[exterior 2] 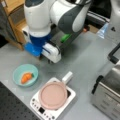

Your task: Open the drawer. Pick up the carrot. Put the carrots in the drawer.

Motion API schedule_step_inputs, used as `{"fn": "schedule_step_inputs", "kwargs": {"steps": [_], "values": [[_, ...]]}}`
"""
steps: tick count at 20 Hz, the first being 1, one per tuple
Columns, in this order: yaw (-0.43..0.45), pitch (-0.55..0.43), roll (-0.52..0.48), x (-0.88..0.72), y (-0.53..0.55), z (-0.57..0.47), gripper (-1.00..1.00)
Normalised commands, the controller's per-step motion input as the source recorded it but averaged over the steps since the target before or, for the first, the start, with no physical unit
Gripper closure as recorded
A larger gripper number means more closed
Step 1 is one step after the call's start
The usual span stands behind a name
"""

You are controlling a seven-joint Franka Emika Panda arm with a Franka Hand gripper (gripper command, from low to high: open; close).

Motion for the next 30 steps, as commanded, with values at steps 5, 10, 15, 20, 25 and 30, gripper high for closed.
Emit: {"fn": "schedule_step_inputs", "kwargs": {"steps": [5,10,15,20,25,30], "values": [[0.034,0.213,-0.082,0.35,-0.15,0.02,-1.00],[0.059,0.203,-0.067,0.32,-0.16,0.09,-1.00],[0.092,0.190,-0.059,0.33,-0.18,0.10,-1.00],[0.117,0.205,-0.063,0.37,-0.19,0.08,-1.00],[0.133,0.207,-0.057,0.40,-0.22,0.10,-1.00],[0.129,0.194,-0.059,0.40,-0.22,0.11,-1.00]]}}
